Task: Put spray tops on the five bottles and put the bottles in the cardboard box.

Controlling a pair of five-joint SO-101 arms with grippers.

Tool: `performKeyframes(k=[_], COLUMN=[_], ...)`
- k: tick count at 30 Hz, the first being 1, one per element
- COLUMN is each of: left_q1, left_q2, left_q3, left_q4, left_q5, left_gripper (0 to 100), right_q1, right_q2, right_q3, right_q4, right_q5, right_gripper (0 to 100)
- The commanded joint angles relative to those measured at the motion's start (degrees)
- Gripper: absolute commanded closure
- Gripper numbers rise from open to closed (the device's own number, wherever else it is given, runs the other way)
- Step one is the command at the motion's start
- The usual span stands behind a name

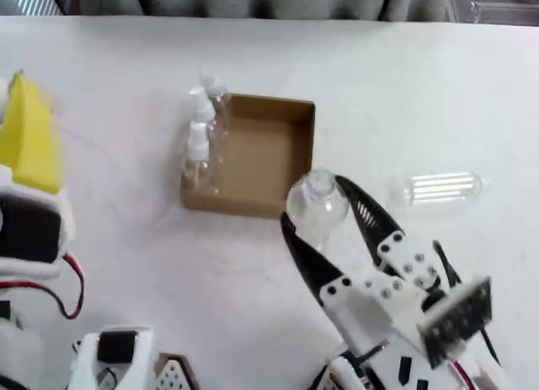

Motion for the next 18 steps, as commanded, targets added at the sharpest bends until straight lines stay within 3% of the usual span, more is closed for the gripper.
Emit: performKeyframes(k=[1,6,12,18], left_q1=[4.3,11.3,17.8,30.8], left_q2=[-1.0,-1.4,2.1,5.6], left_q3=[-1.1,-1.1,-1.1,-1.1], left_q4=[-6.6,-11.3,-17.0,-17.9], left_q5=[0.6,0.5,0.5,0.3], left_gripper=[98,98,98,98], right_q1=[-0.8,-1.0,-11.6,-12.7], right_q2=[-8.2,-12.8,-12.7,-12.8], right_q3=[8.9,18.8,22.6,28.0], right_q4=[-9.3,-14.9,-19.7,-24.3], right_q5=[-1.0,-1.5,-1.5,-1.5], right_gripper=[98.2,98.2,98.2,98.2])
